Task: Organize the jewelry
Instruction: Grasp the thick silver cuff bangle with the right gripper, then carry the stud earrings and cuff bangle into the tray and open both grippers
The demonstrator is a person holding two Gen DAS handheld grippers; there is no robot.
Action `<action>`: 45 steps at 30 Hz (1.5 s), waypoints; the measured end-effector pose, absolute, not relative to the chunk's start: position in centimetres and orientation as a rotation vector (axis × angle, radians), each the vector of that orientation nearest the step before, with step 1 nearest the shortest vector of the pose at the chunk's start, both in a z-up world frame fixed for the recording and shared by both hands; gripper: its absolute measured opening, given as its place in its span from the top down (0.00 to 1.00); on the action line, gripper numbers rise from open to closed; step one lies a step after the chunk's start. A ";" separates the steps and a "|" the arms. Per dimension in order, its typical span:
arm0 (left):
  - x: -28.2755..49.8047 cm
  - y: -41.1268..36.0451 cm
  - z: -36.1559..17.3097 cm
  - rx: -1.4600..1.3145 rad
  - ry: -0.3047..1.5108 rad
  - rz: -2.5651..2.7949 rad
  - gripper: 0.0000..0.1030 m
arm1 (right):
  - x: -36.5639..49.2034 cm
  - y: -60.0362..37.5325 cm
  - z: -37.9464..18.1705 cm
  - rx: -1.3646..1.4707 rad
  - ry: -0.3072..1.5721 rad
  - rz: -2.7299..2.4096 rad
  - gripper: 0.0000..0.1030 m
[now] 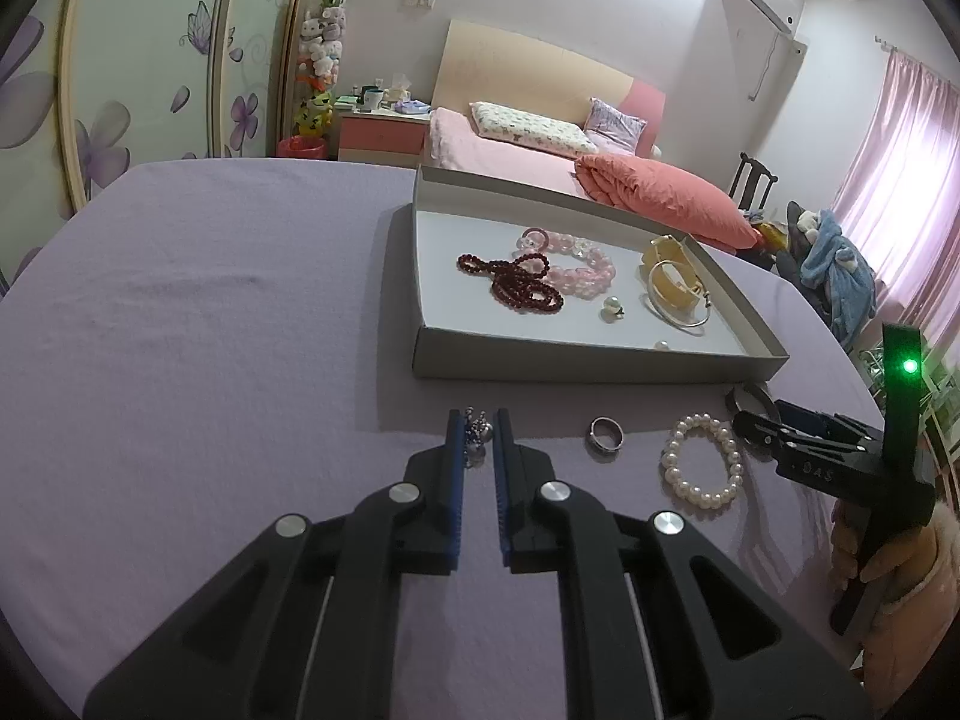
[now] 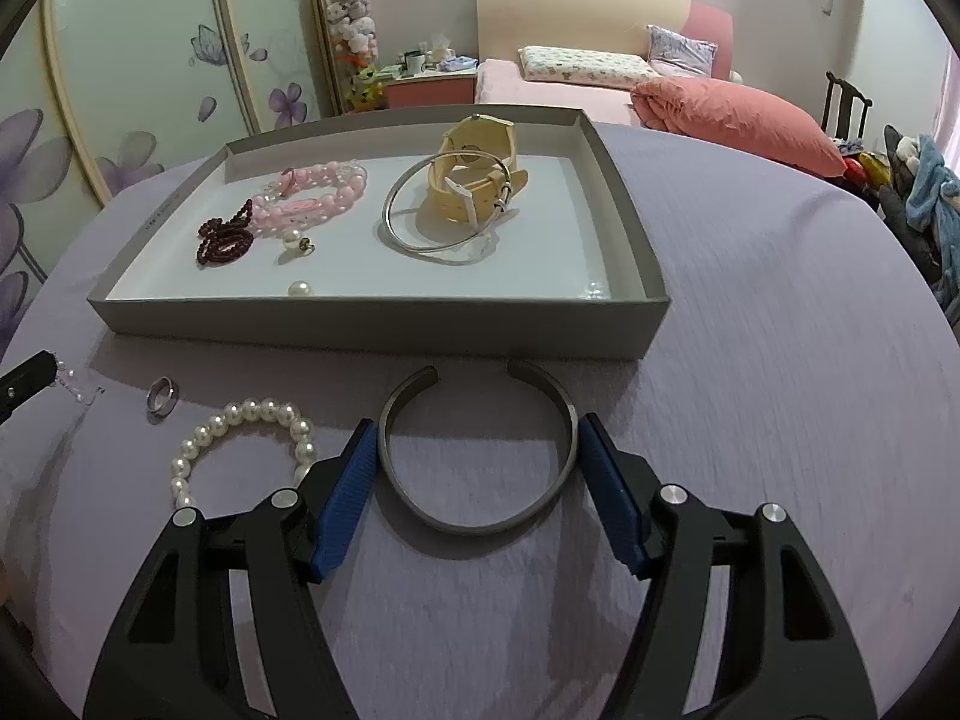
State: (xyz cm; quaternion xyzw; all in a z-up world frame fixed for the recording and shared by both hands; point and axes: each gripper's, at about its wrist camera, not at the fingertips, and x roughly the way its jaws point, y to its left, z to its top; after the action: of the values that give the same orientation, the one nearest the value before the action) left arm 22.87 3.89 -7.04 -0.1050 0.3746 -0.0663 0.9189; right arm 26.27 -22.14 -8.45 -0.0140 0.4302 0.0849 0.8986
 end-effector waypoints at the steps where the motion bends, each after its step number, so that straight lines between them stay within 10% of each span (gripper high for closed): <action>1: 22.9 3.9 -7.0 -0.214 0.771 -0.136 0.90 | 26.1 -22.2 -8.4 -0.024 0.890 0.176 0.35; 45: 19.1 2.2 -2.8 -0.254 0.568 -0.241 0.90 | 19.9 -21.7 -4.7 0.029 0.539 0.200 0.35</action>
State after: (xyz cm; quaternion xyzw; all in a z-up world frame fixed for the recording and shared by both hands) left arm 19.10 2.17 -2.82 -0.1246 0.2790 -0.1180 0.9448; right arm 19.88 -21.72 -4.70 0.0141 0.2657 0.0988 0.9589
